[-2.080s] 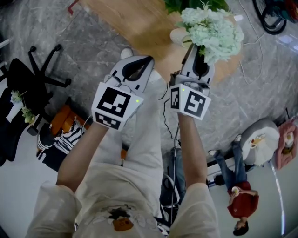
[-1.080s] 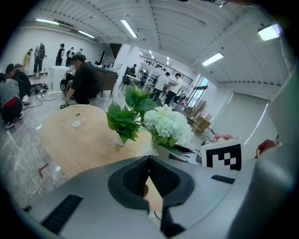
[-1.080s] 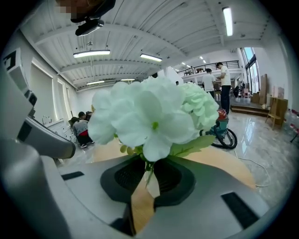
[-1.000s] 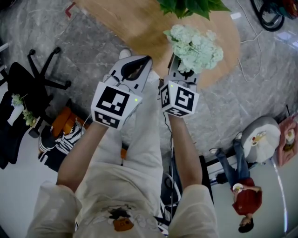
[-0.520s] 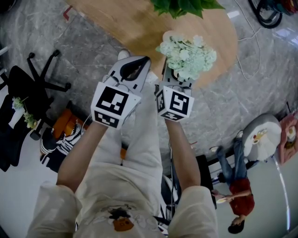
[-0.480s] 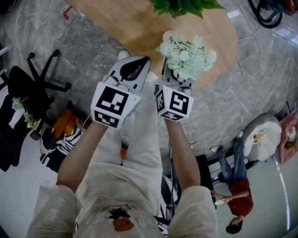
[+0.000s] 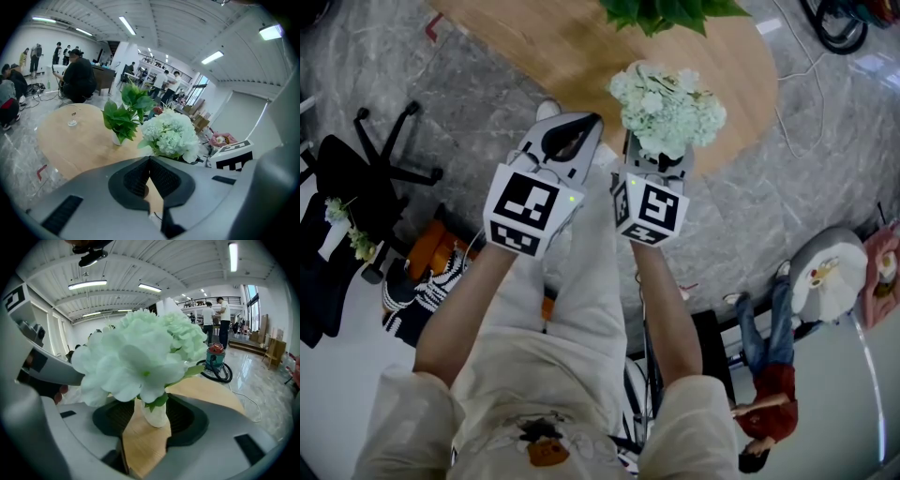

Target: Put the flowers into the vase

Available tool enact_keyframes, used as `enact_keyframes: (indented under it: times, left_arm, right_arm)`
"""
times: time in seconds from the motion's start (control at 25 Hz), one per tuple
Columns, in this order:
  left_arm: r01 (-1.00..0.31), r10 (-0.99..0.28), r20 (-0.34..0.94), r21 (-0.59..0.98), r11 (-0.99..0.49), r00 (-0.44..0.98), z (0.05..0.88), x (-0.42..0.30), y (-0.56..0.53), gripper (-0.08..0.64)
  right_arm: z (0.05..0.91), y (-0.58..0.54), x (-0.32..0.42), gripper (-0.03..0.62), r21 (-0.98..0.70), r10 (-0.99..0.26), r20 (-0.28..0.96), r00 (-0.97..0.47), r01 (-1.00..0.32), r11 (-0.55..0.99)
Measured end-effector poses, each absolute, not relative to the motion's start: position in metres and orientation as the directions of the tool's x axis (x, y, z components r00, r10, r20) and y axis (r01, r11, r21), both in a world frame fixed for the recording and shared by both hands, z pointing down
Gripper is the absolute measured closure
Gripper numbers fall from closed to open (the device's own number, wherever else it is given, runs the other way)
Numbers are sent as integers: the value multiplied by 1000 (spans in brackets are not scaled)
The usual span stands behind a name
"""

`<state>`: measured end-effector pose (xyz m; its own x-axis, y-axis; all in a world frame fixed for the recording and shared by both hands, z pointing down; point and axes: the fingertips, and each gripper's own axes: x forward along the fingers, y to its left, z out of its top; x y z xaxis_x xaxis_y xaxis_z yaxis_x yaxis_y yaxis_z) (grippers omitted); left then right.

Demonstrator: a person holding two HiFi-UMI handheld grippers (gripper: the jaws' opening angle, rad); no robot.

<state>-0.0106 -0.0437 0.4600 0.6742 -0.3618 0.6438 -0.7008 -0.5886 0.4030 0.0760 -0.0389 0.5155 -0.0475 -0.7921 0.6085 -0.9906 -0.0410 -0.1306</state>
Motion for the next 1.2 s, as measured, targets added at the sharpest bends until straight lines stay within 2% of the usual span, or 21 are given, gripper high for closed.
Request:
enact_keyframes:
  times: [0.24,0.84,1.2]
  left_arm:
    - [-697,-359,643,404,-593,677,459,-12,-45,557]
    - [-677,-338,650,381,-630,681,443,-12,-34,557]
    - [-673,-341,653,360,-646,677,411,-18,-26,557]
  right_arm:
    - [517,-35,73,387,-140,-781,621,-59,-990,-36]
    - [516,-11,70,285,-248,-714,683,-152,-968,-32]
    - [485,9,58,256,-290,-676,706,-209,-957,-8]
